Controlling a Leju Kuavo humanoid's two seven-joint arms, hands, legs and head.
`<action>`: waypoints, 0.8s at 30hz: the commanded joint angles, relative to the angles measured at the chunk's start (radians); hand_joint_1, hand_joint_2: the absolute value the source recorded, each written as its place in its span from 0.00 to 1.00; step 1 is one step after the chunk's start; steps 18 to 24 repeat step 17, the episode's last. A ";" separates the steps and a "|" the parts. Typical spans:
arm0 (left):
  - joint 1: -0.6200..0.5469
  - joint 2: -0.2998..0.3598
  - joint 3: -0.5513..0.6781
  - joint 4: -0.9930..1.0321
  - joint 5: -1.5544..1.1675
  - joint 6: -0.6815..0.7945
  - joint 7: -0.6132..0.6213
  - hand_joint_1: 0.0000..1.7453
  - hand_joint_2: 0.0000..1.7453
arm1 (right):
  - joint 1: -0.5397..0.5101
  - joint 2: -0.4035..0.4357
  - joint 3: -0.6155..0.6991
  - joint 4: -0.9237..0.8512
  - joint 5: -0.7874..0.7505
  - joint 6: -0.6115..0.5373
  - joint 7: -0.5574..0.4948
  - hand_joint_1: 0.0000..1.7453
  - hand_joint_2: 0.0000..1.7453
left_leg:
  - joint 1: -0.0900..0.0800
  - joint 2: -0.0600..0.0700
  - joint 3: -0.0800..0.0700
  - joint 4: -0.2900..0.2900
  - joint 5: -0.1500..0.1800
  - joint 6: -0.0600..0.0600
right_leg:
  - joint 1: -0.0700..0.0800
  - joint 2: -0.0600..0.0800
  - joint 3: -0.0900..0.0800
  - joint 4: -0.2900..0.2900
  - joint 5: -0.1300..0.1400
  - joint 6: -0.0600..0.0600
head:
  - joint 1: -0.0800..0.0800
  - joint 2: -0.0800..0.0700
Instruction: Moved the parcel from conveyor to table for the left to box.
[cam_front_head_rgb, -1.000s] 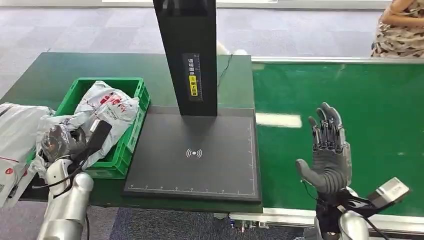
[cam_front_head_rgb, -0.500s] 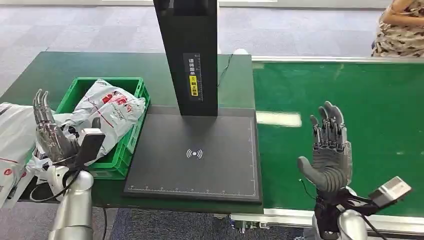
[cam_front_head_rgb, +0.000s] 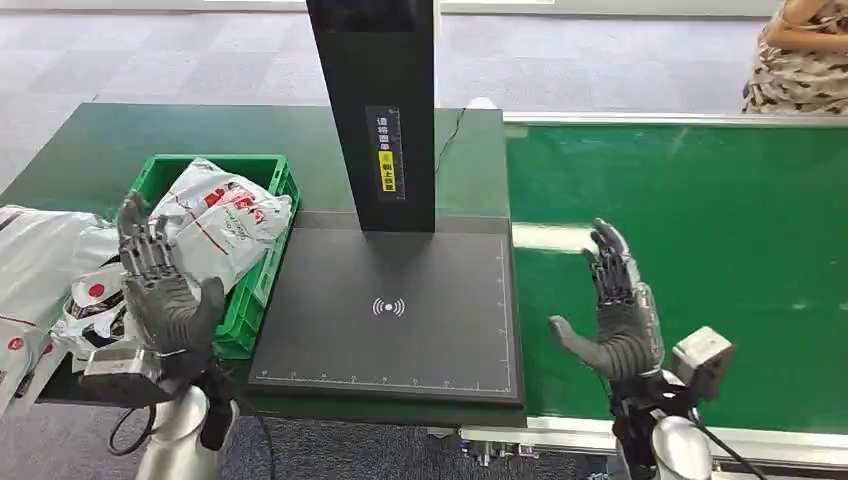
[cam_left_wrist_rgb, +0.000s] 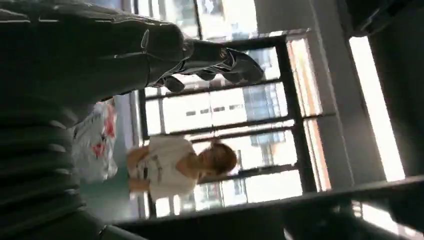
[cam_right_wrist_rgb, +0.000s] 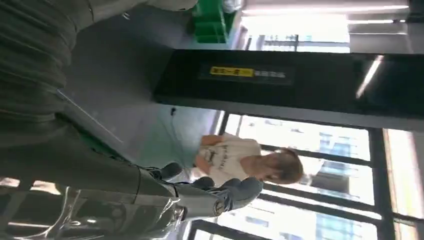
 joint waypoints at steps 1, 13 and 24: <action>0.003 0.028 -0.156 0.120 0.010 -0.264 0.093 0.00 1.00 | -0.026 -0.065 0.119 0.222 0.036 0.040 0.061 0.00 1.00 | 0.000 -0.001 0.004 -0.003 0.000 0.000 | 0.000 -0.001 0.005 -0.004 0.000 0.000 | 0.000 0.000; 0.031 0.008 -0.191 0.252 0.074 -0.446 0.196 0.00 1.00 | -0.029 -0.056 0.166 0.217 0.048 0.056 -0.048 0.00 1.00 | 0.000 0.000 0.004 -0.003 -0.001 0.001 | 0.000 0.000 0.004 -0.004 0.000 0.000 | 0.000 0.000; 0.040 0.006 -0.179 0.250 0.074 -0.474 0.220 0.00 1.00 | -0.013 -0.046 0.150 0.175 0.062 0.049 -0.053 0.00 1.00 | 0.000 0.000 0.003 -0.002 -0.001 0.000 | 0.000 0.000 0.003 -0.002 0.000 0.000 | 0.000 0.000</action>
